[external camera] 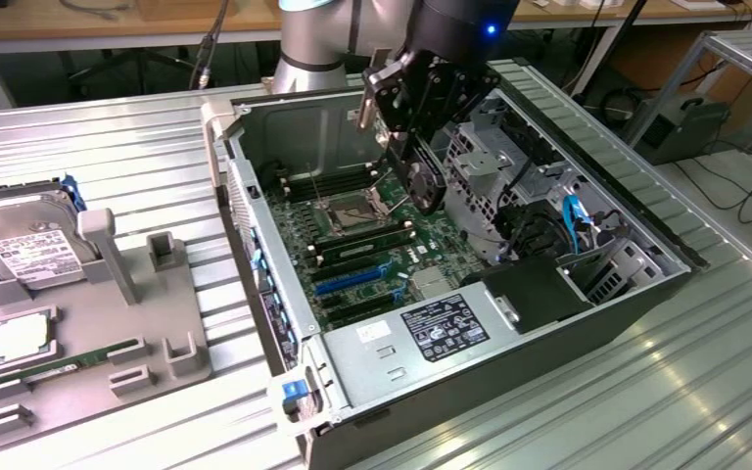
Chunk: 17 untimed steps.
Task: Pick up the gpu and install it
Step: 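Insert the gpu into the slot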
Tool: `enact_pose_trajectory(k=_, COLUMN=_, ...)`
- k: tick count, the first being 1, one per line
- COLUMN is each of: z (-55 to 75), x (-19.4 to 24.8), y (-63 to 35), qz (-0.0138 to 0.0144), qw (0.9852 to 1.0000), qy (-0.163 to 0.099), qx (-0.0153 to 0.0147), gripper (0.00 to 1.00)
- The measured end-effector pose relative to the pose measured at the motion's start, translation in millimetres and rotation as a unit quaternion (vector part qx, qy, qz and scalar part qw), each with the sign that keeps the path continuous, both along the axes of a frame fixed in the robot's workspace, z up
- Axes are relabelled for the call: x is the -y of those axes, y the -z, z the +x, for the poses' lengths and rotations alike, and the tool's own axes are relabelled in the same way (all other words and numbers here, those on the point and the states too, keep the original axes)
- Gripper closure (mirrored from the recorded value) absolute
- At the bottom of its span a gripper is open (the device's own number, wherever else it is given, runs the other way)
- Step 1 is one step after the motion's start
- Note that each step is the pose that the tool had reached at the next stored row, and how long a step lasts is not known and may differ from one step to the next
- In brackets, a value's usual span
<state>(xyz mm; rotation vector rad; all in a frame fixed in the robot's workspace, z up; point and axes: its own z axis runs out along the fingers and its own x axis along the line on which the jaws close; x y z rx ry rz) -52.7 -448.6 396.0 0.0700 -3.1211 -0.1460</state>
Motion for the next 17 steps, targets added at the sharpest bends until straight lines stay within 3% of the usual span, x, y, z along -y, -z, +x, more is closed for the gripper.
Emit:
enact_pose_trajectory(k=3, z=0.0, x=0.0, y=0.2, qz=0.0, qw=0.9992, qy=-0.041, qx=0.0, gripper=0.74)
enact_pose_trajectory(k=4, z=0.0, x=0.0, y=0.3, qz=0.0, qw=0.998, qy=-0.063, qx=0.0, gripper=0.74)
enact_pose_trajectory(k=6, z=0.0, x=0.0, y=0.4, qz=0.0, qw=0.9968, qy=-0.08, qx=0.0, gripper=0.74)
enact_pose_trajectory(k=11, z=0.0, x=0.0, y=0.6, qz=0.0, qw=0.9911, qy=-0.133, qx=0.0, gripper=0.74)
enact_pose_trajectory(k=13, z=0.0, x=0.0, y=0.8, qz=0.0, qw=0.9863, qy=-0.165, qx=0.0, gripper=0.74)
enact_pose_trajectory(k=15, z=0.0, x=0.0, y=0.9, qz=0.0, qw=0.9827, qy=-0.185, qx=0.0, gripper=0.74)
enact_pose_trajectory(k=17, z=0.0, x=0.0, y=1.0, qz=0.0, qw=0.9772, qy=-0.213, qx=0.0, gripper=0.74)
